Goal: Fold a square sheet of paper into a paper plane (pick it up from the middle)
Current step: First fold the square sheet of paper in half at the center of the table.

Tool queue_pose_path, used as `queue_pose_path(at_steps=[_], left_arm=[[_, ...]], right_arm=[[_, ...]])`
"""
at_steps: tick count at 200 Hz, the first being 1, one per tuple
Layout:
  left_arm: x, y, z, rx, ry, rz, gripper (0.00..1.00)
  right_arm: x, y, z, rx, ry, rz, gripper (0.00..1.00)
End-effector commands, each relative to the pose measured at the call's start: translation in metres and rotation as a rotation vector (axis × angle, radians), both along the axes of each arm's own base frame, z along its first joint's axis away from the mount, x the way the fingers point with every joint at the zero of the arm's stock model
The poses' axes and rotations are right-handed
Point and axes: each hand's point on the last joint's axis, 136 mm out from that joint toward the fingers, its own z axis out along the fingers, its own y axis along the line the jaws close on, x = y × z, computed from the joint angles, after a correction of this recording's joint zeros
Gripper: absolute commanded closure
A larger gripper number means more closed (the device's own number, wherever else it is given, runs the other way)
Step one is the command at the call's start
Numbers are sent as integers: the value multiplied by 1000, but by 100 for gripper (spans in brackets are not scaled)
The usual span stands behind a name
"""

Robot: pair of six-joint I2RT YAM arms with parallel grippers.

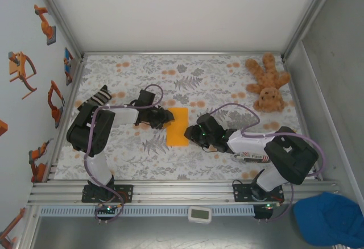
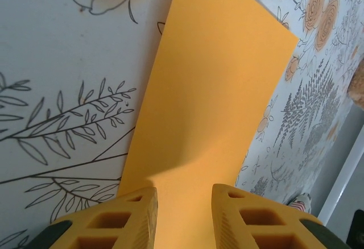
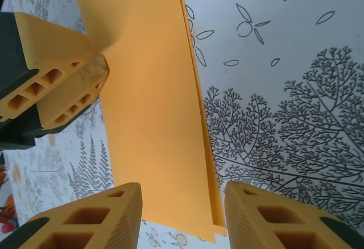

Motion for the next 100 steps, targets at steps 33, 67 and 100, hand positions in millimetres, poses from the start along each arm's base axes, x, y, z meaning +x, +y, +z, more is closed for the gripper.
queue_pose_path(at_steps=[33, 67, 100], left_arm=[[-25, 26, -46, 139, 129, 44, 69], [-25, 26, -46, 137, 128, 45, 69], [-25, 25, -46, 135, 127, 44, 69]], right_arm=[[-15, 2, -12, -23, 74, 22, 63], [-17, 9, -16, -18, 89, 43, 64], [-18, 16, -18, -7, 93, 62, 65]])
